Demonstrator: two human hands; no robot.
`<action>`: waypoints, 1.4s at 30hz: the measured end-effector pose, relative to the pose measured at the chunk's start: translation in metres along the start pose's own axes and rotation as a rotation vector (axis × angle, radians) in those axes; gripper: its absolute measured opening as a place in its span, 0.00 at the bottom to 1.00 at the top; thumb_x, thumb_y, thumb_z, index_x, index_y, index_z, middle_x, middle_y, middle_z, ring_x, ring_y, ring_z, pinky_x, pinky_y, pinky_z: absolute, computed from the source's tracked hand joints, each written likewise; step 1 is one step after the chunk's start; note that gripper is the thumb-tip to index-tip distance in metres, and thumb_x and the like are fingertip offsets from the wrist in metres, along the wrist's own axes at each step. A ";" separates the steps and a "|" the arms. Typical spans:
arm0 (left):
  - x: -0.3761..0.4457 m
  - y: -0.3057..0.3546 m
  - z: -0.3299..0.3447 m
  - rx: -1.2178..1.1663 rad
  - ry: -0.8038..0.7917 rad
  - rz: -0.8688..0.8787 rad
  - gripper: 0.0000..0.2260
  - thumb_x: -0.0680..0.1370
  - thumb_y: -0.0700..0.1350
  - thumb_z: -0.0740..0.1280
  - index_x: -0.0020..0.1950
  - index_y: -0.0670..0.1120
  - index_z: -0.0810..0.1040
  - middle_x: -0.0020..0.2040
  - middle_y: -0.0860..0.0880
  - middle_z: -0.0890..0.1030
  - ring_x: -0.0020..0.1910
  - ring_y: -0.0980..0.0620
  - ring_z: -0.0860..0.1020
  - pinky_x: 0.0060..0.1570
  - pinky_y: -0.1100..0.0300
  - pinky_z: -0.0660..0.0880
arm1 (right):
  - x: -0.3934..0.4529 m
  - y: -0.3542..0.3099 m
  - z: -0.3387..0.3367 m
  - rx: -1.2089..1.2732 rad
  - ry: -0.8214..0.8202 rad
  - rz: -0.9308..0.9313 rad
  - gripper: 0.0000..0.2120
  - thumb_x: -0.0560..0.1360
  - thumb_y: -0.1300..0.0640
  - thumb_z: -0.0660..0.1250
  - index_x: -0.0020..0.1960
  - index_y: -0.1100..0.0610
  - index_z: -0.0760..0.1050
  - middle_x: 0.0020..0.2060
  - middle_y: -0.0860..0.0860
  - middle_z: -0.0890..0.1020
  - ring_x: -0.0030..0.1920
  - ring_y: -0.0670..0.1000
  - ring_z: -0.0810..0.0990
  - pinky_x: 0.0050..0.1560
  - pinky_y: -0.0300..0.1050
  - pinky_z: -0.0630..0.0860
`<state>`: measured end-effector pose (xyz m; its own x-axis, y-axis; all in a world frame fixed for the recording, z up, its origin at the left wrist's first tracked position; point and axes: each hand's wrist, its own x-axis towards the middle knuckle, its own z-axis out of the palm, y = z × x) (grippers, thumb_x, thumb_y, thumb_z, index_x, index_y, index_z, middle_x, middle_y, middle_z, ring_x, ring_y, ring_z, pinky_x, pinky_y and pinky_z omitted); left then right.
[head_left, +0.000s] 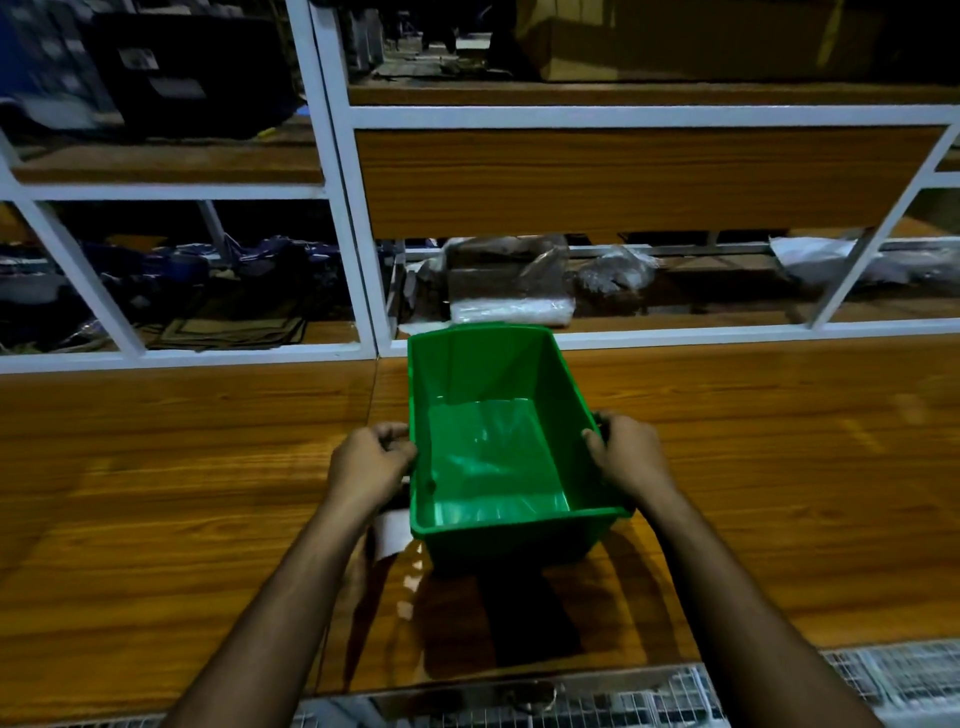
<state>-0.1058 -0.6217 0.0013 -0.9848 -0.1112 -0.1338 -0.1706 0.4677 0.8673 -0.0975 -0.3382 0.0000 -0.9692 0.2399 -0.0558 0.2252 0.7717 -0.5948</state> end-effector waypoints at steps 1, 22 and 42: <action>0.003 0.000 0.000 0.110 0.057 0.050 0.18 0.76 0.44 0.70 0.65 0.51 0.77 0.56 0.49 0.82 0.51 0.51 0.80 0.49 0.52 0.80 | 0.001 -0.001 -0.002 -0.035 -0.003 -0.010 0.15 0.81 0.55 0.61 0.66 0.55 0.75 0.53 0.54 0.83 0.40 0.46 0.77 0.32 0.33 0.72; 0.019 0.065 0.058 0.979 -0.249 0.749 0.08 0.80 0.50 0.64 0.55 0.51 0.81 0.54 0.47 0.83 0.52 0.46 0.80 0.46 0.54 0.75 | -0.002 -0.030 -0.005 -0.244 -0.153 -0.361 0.10 0.74 0.47 0.70 0.53 0.48 0.82 0.49 0.48 0.86 0.50 0.49 0.82 0.47 0.44 0.77; 0.037 0.025 0.012 0.681 0.093 0.183 0.06 0.78 0.41 0.65 0.48 0.39 0.80 0.43 0.40 0.82 0.40 0.42 0.82 0.41 0.48 0.82 | -0.009 -0.008 -0.010 -0.156 0.066 -0.220 0.18 0.76 0.60 0.67 0.65 0.55 0.76 0.61 0.55 0.77 0.60 0.55 0.75 0.62 0.45 0.71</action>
<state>-0.1470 -0.6037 0.0126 -0.9978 -0.0391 0.0533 -0.0162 0.9267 0.3754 -0.0896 -0.3403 0.0136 -0.9890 0.0904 0.1170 0.0274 0.8898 -0.4556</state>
